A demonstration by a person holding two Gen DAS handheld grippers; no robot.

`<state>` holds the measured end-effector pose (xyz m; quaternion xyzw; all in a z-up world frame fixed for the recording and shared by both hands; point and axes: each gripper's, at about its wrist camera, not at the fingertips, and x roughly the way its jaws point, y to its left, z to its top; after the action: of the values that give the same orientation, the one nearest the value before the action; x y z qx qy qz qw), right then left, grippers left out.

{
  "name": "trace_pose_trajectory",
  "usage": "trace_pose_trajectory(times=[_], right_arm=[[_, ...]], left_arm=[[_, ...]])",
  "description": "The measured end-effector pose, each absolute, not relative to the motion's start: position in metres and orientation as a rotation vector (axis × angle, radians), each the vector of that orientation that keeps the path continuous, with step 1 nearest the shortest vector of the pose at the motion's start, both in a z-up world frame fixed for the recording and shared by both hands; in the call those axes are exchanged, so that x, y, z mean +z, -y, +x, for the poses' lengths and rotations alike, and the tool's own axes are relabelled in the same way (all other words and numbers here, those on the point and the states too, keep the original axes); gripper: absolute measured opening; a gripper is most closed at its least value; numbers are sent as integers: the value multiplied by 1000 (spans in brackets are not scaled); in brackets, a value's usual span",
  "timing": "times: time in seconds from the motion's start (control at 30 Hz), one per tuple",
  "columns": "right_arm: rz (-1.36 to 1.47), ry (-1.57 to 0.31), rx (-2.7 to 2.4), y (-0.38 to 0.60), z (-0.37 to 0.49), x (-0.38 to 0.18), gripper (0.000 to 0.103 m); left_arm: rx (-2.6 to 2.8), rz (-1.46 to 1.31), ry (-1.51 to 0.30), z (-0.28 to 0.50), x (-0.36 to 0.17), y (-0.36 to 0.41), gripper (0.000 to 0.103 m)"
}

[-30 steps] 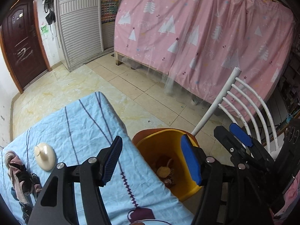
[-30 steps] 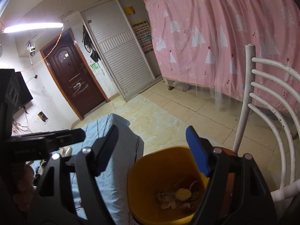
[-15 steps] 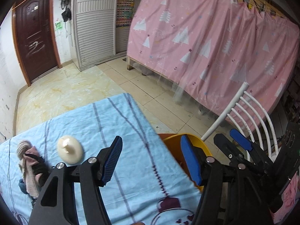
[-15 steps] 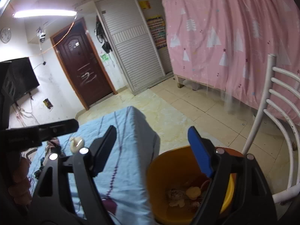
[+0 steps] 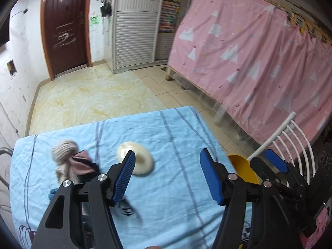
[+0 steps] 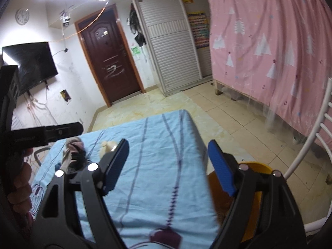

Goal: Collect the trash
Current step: 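Move both open tools back over the pile on the bed, then grasp the cream knit hat with the left tool while the right tool grasps the cream round lid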

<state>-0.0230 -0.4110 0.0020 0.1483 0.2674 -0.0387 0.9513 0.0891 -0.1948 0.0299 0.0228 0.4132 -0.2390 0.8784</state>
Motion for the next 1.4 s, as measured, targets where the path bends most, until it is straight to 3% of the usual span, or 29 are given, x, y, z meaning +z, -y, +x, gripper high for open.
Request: trace_pose_trajectory(times=[0.67, 1.1, 1.2, 1.4], right_arm=[[170, -632, 68, 322, 33, -4, 75], [125, -699, 106, 301, 71, -19, 76], [121, -718, 111, 302, 80, -25, 80], [90, -755, 132, 296, 104, -34, 81]], left_arm=[[-276, -72, -899, 148, 10, 68, 57], [-191, -110, -996, 190, -28, 54, 57], [-165, -114, -1032, 199, -39, 53, 57], [-171, -143, -1063, 213, -50, 54, 64]])
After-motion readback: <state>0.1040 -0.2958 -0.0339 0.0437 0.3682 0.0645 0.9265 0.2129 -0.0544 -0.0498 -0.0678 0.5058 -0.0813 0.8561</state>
